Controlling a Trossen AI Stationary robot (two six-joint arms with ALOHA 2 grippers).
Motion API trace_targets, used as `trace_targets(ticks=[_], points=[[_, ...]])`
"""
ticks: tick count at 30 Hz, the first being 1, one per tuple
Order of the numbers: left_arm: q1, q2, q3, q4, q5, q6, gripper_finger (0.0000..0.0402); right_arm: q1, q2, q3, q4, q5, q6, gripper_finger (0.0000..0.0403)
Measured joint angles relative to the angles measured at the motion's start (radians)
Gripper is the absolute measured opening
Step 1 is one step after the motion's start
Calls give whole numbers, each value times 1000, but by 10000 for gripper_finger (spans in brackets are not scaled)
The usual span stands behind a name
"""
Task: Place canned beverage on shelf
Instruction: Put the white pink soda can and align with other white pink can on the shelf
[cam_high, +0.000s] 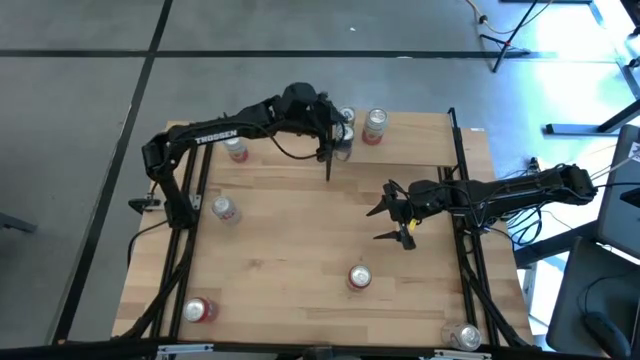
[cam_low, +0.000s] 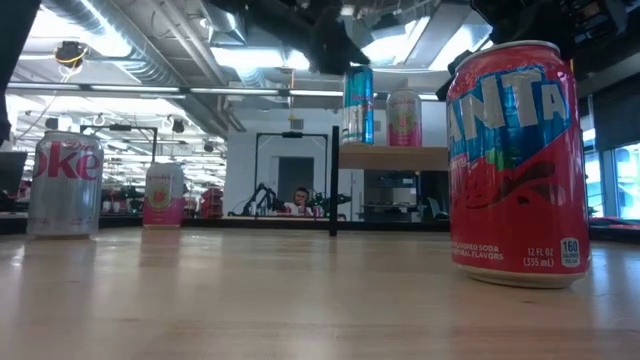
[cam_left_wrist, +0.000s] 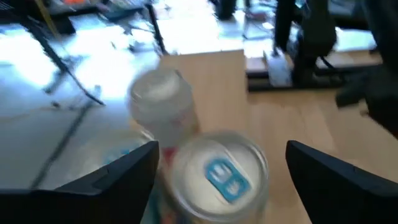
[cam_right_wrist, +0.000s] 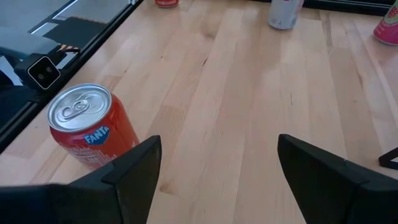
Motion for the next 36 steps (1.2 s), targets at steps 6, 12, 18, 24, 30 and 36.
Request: trace_targets(ticks=[6,12,18,24,30,36], points=[[-28,-81,20,-47,-55,-27,331,0,0,0,-8,0,1,303],[-144,-180,21,-242,-200,-74,330,0,0,0,-5,0,47,303],[-258,-240,22,-530,-540,-171,330,0,0,0,12,1,59,303],[-229,-241,22,-808,-610,-381,330,0,0,0,44,2,60,303],[-137,-246,-41,-921,-648,-488,330,0,0,0,46,3,47,303],[23,-248,-128,-955,-648,-525,330,0,0,0,42,3,34,303]])
